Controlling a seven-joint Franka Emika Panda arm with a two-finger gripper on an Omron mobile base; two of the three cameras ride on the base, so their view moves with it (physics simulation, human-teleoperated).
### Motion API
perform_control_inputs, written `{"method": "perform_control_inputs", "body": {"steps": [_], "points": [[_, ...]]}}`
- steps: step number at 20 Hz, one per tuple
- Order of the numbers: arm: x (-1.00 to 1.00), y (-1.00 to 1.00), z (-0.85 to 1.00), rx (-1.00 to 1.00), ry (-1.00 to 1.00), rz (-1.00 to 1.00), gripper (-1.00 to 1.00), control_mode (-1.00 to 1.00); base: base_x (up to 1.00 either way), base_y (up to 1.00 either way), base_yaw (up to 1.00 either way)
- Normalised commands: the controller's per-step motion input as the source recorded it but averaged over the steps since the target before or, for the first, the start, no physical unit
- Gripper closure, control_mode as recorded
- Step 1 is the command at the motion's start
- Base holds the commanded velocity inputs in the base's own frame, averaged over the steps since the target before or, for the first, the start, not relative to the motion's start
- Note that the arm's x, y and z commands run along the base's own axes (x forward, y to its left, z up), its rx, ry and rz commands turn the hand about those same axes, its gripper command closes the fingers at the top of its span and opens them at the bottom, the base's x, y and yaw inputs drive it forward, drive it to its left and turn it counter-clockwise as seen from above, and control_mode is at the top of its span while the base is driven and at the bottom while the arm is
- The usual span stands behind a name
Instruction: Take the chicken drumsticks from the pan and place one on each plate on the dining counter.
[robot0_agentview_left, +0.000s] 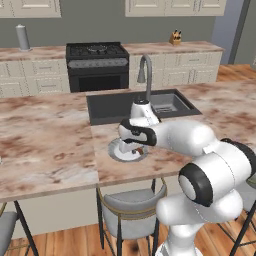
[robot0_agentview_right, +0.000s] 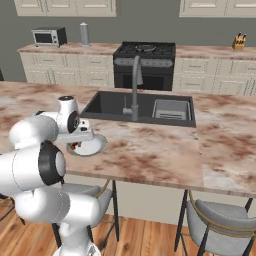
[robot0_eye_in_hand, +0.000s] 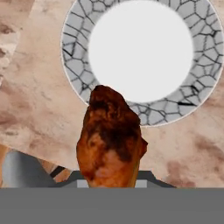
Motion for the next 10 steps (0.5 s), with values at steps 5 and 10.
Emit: {"method": "perform_control_inputs", "body": {"steps": [5, 10], "points": [[0.69, 0.06, -0.33, 0.0, -0.01, -0.13, 1.0, -1.0, 0.0, 0.0, 0.0], [0.57, 0.0, -0.28, 0.0, 0.0, -0.03, 1.0, -1.0, 0.0, 0.0, 0.0]]}}
